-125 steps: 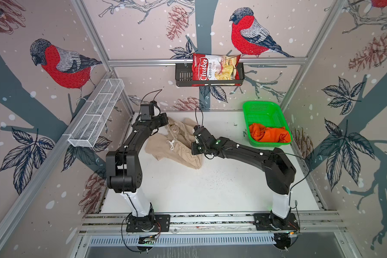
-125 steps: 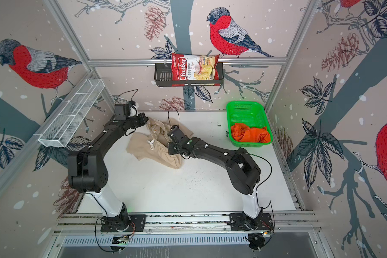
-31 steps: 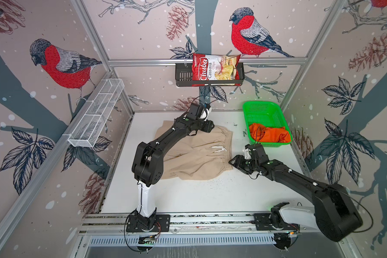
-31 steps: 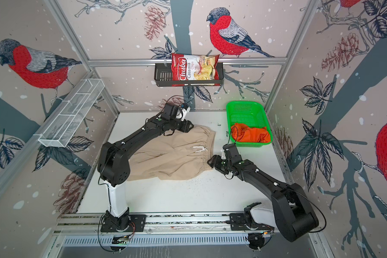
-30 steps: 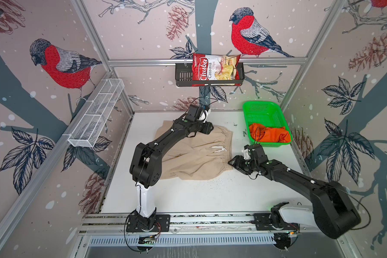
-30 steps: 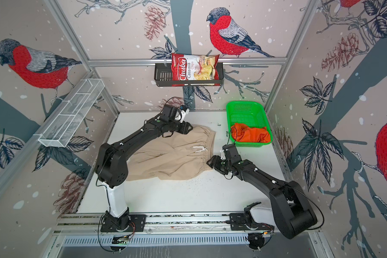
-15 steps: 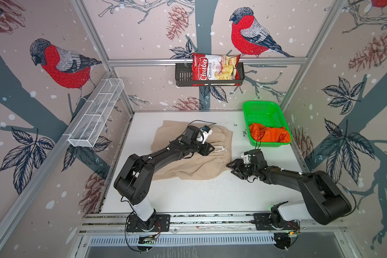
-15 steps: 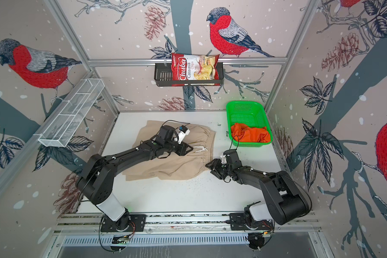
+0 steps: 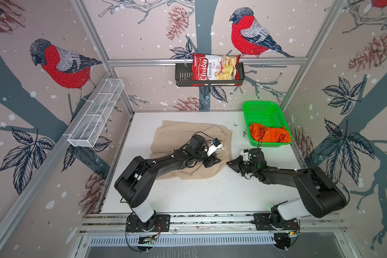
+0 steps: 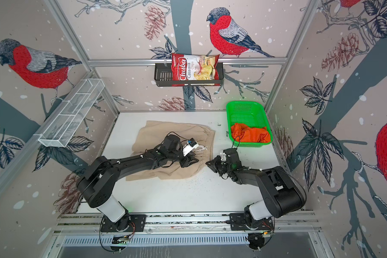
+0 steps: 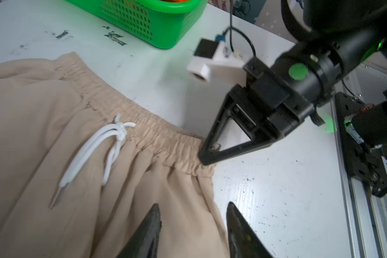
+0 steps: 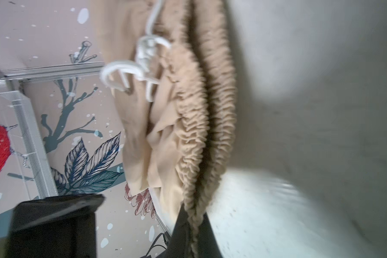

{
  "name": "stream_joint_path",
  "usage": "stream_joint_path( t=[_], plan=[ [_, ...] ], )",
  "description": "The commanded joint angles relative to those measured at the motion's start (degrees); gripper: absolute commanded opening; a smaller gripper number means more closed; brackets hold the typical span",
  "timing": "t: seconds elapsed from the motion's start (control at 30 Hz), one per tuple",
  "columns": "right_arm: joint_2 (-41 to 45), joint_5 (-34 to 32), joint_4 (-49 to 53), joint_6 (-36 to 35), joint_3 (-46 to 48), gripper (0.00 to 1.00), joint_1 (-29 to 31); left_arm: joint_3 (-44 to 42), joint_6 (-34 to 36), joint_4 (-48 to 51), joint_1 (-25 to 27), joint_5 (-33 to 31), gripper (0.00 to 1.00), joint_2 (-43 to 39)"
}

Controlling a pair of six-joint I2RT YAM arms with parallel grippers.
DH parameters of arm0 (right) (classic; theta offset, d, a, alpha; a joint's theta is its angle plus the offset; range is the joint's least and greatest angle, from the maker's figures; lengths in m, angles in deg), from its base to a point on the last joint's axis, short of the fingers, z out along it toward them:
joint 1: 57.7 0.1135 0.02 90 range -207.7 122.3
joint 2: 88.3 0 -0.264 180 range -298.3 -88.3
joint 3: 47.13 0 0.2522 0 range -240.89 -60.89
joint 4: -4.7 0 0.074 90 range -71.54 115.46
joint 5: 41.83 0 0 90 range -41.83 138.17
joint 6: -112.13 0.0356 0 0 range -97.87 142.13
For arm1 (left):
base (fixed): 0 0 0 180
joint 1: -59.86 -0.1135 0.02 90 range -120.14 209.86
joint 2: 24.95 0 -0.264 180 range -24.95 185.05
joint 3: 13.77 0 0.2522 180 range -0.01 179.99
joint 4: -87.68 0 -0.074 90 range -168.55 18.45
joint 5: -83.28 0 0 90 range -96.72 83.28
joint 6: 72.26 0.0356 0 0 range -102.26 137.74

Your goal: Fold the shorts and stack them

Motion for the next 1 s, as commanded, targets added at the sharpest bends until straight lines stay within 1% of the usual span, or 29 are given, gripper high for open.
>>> stream_joint_path(
  t=[0.0,0.1,0.2,0.27,0.33,0.37,0.43,0.47,0.53,0.6,0.63,0.67,0.7,0.77,0.8,0.87,0.97],
  plan=[
    [3.02,-1.65,1.95,-0.21,-1.82,0.06,0.77,0.69,7.31,1.08,1.57,0.65,0.49,0.58],
    [5.13,-2.69,4.94,-0.55,-4.06,0.07,1.49,0.73,9.49,0.57,3.23,0.69,0.5,0.85],
    [6.22,-3.29,7.44,-1.08,-5.99,0.07,2.04,1.01,8.47,-1.05,3.74,-1.81,0.5,1.34],
    [6.78,-3.4,8.06,-1.02,-6.57,0.07,2.38,1.39,7.61,-1.83,3.81,-4.1,0.49,1.83],
    [7.28,-3.42,8.18,-0.55,-6.9,0.08,2.8,1.7,7.71,-1.64,3.83,-4.68,0.46,2.34],
    [7.62,-3.42,8.16,-0.28,-7.08,0.08,2.9,1.74,7.67,-1.61,3.92,-4.69,0.42,2.66],
    [8.04,-3.38,8.07,-0.05,-7.43,0.08,3.04,1.68,7.24,-1.65,4.09,-5.06,0.27,3.09],
    [8.35,-3.26,8.08,0.0,-7.67,0.09,3.04,3.28,6.89,-1.76,4.25,-5.91,0.21,3.38],
    [8.86,-3.02,8.31,0.16,-7.89,0.09,3.05,3.64,5.78,-1.77,4.36,-7.82,0.17,3.57],
    [9.64,-3.06,8.5,0.28,-7.61,0.11,3.0,3.86,5.51,-1.36,4.35,-8.55,0.11,3.55],
    [10.14,-3.07,8.72,0.51,-7.25,0.13,2.87,3.79,5.44,-1.32,4.36,-8.7,0.06,3.44],
    [10.57,-3.07,8.61,0.86,-6.75,0.18,2.62,3.78,5.53,-1.19,4.36,-8.62,0.0,3.26],
    [10.83,-2.92,8.44,1.39,-6.16,0.26,2.31,3.72,5.79,-0.95,4.36,-8.23,0.0,3.18],
    [10.73,-2.12,7.27,2.84,-4.73,0.48,1.53,3.51,6.41,-0.55,4.36,-6.65,0.0,2.92],
    [10.23,-1.58,6.84,3.66,-4.41,0.53,1.3,3.42,6.6,-0.36,4.36,-5.87,0.0,2.92],
    [8.31,0.07,5.63,5.28,-4.24,0.59,1.02,3.42,6.98,0.33,4.36,-4.19,0.0,2.94],
    [6.35,1.62,-0.25,9.31,-2.64,0.61,1.14,2.94,7.17,0.13,4.36,-3.38,0.0,2.74]
  ],
)
